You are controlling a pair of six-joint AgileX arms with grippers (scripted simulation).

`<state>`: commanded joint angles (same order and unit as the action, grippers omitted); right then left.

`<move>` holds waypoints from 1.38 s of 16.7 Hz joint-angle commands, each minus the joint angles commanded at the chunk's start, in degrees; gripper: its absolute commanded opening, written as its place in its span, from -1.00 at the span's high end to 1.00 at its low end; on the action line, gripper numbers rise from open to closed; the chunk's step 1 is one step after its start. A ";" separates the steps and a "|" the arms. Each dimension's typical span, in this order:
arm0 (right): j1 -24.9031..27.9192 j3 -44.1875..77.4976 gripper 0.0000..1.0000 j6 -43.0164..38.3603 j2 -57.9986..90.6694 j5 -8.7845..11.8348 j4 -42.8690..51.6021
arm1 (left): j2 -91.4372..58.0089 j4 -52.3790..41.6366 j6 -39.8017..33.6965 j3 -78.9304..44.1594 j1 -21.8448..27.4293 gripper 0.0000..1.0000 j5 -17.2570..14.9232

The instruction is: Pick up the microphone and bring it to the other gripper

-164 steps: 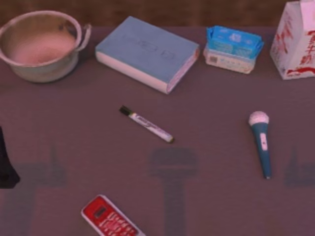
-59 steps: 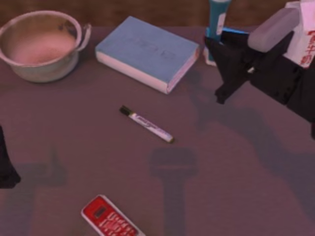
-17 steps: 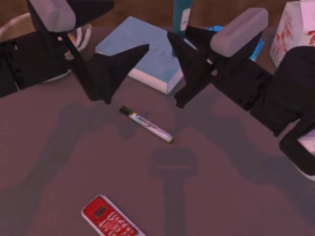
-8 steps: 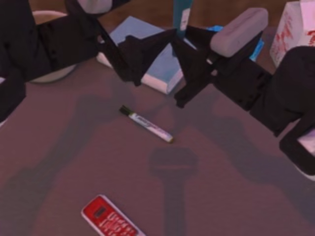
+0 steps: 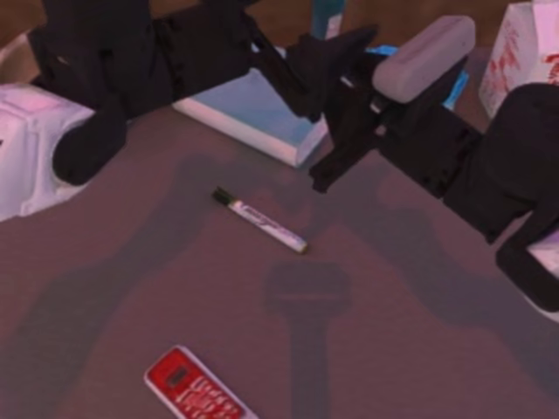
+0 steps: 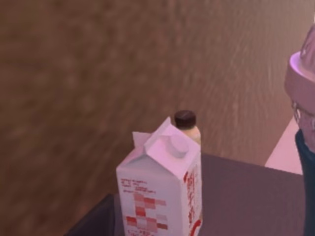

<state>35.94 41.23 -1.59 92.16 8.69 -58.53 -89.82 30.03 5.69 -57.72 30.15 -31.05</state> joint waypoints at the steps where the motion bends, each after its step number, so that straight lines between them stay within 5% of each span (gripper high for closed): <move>1: 0.00 0.00 1.00 0.00 0.00 0.00 0.00 | 0.00 0.00 0.00 0.00 0.00 -1.00 0.00; 2: 0.00 0.00 1.00 0.00 0.00 0.00 0.00 | 0.00 0.00 0.00 0.00 0.00 -1.00 0.00; 15: 0.00 0.00 1.00 0.00 0.00 0.00 0.00 | 0.00 0.00 0.00 0.00 0.00 0.96 0.00; 23: 0.00 0.00 1.00 0.00 0.00 0.00 0.00 | 0.00 0.00 0.00 0.00 0.00 1.00 0.00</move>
<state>35.94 41.23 -1.59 92.16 8.69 -58.53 -89.82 30.03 5.69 -57.72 30.15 -31.05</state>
